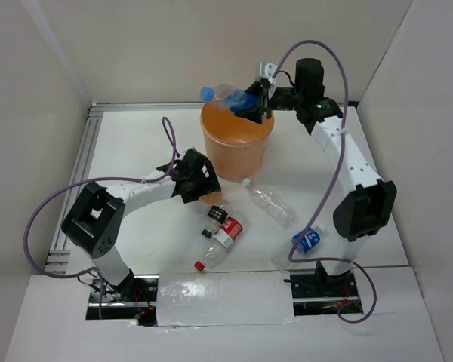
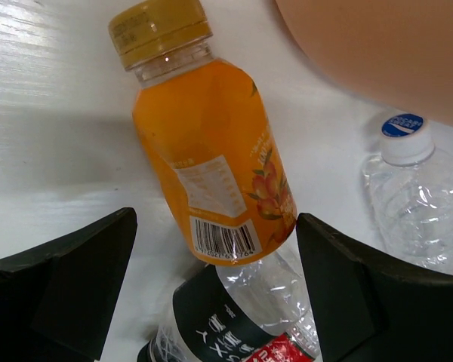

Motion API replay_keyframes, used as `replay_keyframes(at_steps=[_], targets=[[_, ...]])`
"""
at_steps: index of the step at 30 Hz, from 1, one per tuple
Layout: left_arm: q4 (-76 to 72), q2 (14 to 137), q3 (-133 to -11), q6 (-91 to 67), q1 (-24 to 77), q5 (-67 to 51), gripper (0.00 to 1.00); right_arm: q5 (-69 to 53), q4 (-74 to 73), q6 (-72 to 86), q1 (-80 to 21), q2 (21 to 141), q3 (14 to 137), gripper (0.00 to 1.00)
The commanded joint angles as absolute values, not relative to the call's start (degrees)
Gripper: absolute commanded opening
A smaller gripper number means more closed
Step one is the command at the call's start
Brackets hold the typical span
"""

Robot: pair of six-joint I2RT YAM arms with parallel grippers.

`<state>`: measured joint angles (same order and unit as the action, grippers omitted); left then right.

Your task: Put the plastic bottles in the bin

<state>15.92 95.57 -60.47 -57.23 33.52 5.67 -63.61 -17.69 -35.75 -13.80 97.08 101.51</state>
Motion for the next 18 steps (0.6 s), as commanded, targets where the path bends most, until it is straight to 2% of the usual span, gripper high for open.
replay_keyframes(at_steps=[1,3,4,9,12,13,15,16,18], targets=[[14.41,97.29,-61.26,-57.66,33.13,6.68,0.99,-64.6,-19.16,-33.84,-13.89,100.37,104.95,0.61],[13.63,97.82,-60.65,-57.66,32.61,6.68,0.98,-62.85,-18.46,-34.36,-13.89,100.37,103.63,0.92],[13.01,97.82,-60.64,-57.66,32.61,6.68,0.96,-62.84,-18.46,-34.37,-13.89,99.85,103.62,0.99],[12.48,100.01,-60.12,-57.66,32.61,6.68,0.94,-63.54,-19.69,-31.92,-10.91,95.64,103.1,0.99],[11.78,101.24,-60.64,-57.66,32.61,6.68,0.87,-64.77,-19.69,-30.77,-7.92,92.38,99.24,0.99],[11.78,101.86,-60.64,-57.05,32.61,6.68,0.77,-64.78,-19.69,-30.76,-7.13,90.02,96.71,0.99],[12.82,102.47,-61.26,-56.43,32.61,7.21,0.63,-66.79,-20.21,-30.76,-4.4,87.73,93.88,0.99],[13.35,102.48,-61.26,-55.9,32.61,7.73,0.52,-66.8,-21.0,-30.76,-3.44,85.28,90.91,0.99],[13.36,100.56,-59.77,-55.9,33.13,7.73,0.37,-68.63,-21.79,-30.76,-0.54,82.89,87.82,0.99]])
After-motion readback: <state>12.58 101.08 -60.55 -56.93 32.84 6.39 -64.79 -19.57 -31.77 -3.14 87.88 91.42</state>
